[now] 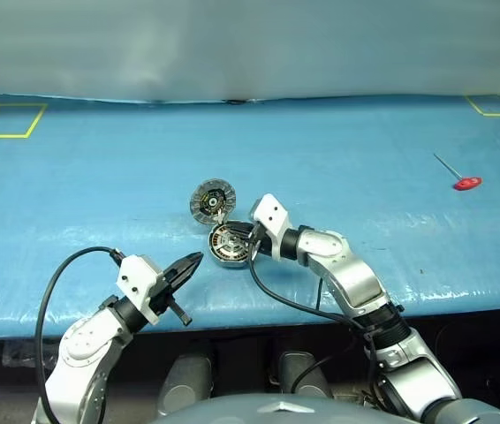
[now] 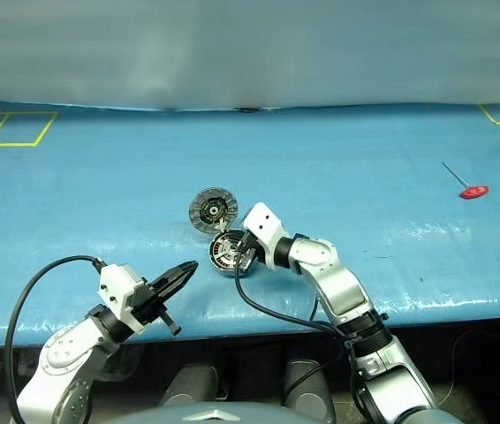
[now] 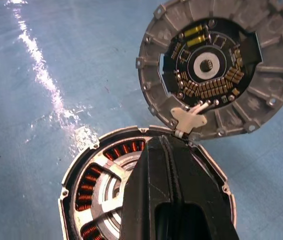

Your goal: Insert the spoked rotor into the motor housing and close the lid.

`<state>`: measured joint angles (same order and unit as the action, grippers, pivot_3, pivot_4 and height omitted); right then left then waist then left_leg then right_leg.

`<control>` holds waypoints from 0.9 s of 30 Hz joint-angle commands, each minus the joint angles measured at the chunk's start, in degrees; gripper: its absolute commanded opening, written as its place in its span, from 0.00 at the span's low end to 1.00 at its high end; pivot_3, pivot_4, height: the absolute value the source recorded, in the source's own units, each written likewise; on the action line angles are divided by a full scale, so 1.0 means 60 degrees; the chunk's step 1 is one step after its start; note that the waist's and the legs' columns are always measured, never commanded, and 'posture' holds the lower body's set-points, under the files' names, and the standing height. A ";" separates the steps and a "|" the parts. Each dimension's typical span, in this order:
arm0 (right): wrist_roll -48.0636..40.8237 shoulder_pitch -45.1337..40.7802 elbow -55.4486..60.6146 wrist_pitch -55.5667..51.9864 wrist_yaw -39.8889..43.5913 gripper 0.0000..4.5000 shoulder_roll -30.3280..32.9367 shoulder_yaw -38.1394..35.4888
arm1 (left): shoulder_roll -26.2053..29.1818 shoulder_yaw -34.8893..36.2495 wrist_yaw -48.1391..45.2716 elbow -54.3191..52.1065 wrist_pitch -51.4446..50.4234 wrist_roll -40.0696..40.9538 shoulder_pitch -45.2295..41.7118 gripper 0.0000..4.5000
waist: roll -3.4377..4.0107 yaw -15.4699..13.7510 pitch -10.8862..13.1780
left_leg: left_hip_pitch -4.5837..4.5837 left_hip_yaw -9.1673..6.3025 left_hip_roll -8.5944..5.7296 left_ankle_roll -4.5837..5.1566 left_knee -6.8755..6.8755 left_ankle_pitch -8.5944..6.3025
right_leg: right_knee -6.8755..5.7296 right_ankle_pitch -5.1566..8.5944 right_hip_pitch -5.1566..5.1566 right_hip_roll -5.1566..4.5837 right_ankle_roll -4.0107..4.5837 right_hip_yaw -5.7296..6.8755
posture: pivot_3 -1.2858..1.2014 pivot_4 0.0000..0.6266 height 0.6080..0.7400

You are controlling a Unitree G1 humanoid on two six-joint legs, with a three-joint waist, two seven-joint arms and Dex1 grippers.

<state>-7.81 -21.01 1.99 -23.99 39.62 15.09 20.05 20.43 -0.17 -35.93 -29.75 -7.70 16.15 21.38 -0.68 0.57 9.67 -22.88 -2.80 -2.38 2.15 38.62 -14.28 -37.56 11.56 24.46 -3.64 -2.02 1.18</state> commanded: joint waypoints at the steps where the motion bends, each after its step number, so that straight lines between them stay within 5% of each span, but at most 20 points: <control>1: 0.0089 0.0140 -0.0138 -0.0121 0.0071 0.00 -0.0009 0.0150 | -0.0172 -0.0187 0.0137 0.0176 0.0616 -0.0110 0.0251 0.00 | 0.0000 0.0007 0.0000 | 0.0000 0.0000 0.0000 0.0000 -0.0002 0.0000 | 0.0001 0.0000 0.0000 0.0000 0.0001 0.0001 | 0.52 0.24 1.00; 27: 0.0773 -0.0579 0.0081 -0.0265 0.0638 0.00 0.0405 0.0475 | -0.0167 -0.0543 0.0414 0.0546 0.0867 -0.0094 0.0138 0.00 | 0.0030 0.0015 -0.0090 | 0.0053 0.0001 0.0026 -0.0001 -0.0104 0.0000 | 0.0112 -0.0002 -0.0025 0.0010 0.0004 0.0069 | 0.52 0.24 1.00</control>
<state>-3.16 -23.86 1.16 -25.07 42.75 16.98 23.27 19.26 -3.48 -33.71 -25.75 -3.19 15.70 22.33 -0.50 0.66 9.13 -22.58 -2.80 -2.23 2.15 37.99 -14.28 -36.88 11.55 24.31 -3.58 -2.00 1.59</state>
